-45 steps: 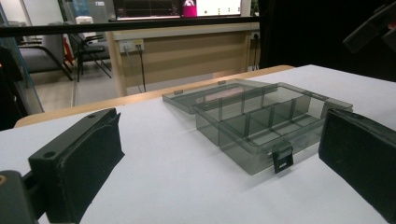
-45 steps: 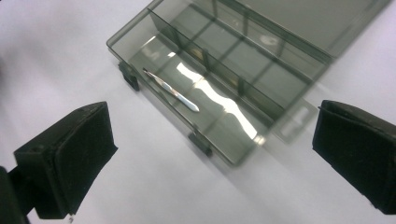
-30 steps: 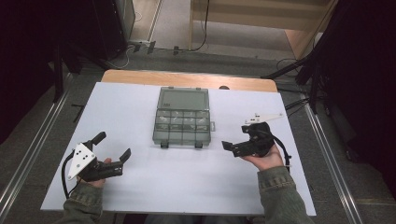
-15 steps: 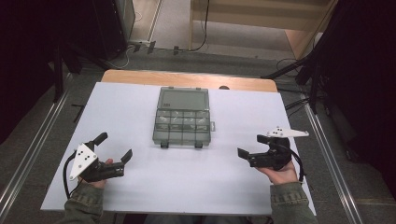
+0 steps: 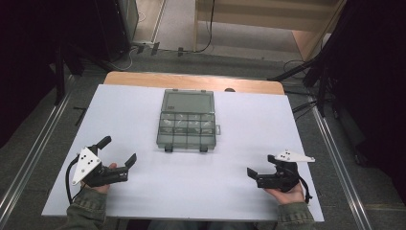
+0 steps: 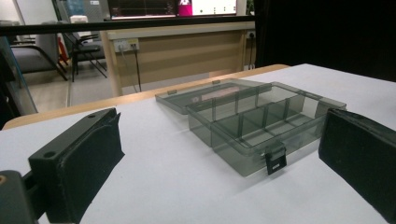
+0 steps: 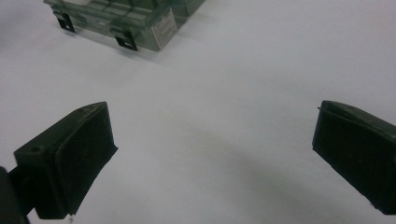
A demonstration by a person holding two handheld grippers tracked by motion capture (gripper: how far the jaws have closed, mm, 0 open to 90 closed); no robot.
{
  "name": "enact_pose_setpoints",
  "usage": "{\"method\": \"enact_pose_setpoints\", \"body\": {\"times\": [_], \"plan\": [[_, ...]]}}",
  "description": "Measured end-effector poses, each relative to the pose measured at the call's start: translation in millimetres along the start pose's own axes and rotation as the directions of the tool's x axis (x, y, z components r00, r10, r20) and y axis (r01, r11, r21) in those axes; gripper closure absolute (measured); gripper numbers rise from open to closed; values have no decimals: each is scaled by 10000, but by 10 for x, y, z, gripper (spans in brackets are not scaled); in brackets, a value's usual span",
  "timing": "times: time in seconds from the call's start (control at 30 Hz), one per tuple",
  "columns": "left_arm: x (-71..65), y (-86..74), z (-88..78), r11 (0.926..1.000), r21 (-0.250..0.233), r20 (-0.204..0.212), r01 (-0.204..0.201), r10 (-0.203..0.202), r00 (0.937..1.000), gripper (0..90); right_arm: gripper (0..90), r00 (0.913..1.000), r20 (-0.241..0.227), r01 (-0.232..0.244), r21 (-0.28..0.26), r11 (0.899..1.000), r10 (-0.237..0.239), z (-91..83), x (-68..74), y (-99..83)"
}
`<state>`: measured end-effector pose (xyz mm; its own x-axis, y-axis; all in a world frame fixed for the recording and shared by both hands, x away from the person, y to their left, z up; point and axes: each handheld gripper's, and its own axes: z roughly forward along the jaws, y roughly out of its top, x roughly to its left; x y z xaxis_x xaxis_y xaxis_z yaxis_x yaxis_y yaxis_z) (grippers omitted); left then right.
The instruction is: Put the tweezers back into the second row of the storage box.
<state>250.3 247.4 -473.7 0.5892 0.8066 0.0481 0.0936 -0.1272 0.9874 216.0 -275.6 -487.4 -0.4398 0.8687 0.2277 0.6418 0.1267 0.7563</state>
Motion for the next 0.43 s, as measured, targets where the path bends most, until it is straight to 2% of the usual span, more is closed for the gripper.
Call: {"method": "enact_pose_setpoints", "body": {"times": [0.1, 0.17, 0.27, 0.43], "plan": [[-5, 1, 0, 10000, -14, 11, 24, -24, 10000, 0, 0, 10000, -41, 15, 65, 10000, -14, 23, 0, -7], [-10, 0, -8, 10000, -22, 37, 33, -33, 10000, 0, 0, 9997, 44, 244, -145, 9996, -243, 23, 41, -7], [-14, 1, -13, 10000, -42, 55, 53, -52, 10000, 0, 0, 9983, 170, 552, -8, 9985, -552, 42, 79, -19], [-15, -1, -7, 10000, 4, 85, 60, -60, 9999, 0, 0, 9867, 1069, 1179, 470, 9919, -1224, 103, 147, -43]]}}
